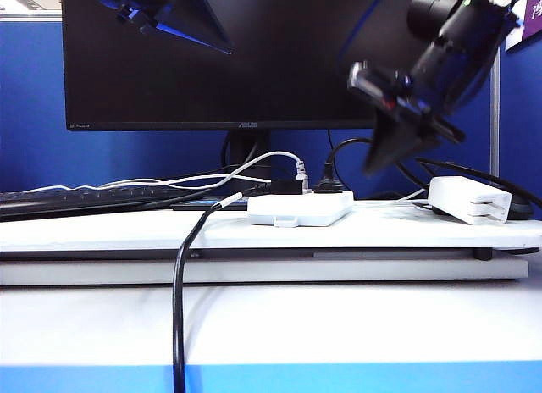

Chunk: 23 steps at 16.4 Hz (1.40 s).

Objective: Unplug the white charger from the socket, then place it next to the socket.

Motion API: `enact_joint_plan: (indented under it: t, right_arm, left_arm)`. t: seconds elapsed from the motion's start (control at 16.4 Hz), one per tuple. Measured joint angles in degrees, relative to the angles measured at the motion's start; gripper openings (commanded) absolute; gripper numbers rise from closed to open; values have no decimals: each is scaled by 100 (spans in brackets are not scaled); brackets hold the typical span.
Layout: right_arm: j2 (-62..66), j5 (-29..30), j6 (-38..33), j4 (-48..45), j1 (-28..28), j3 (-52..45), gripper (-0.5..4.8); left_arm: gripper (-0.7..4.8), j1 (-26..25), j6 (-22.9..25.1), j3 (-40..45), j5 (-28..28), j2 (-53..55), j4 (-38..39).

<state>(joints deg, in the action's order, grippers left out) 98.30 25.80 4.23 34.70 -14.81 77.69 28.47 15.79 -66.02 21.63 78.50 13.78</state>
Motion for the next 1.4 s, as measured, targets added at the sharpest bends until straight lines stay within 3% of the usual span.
enact_joint_plan:
  t: [0.18,0.43,0.73,1.04,1.4]
  right_arm:
    - [-404,118,2,-197,-2,4,-6]
    - [-1053,-1484,315,678,9,4,-6]
    - [-1191,-2096,507,1888,9,15,-6]
    - [-1134,-3095,597,2096,11,15,-6]
    - [-686,-3206,660,2302,11,13,-6]
  left_arm:
    - [-5,-2,0,0,0,0,0]
    - [-5,0,0,-11,0,0,0]
    - [-5,0,0,-11,-2,-2,0]
    - [-5,0,0,-15,-2,-57,0]
    - [-5,0,0,-15,-2,-61,0]
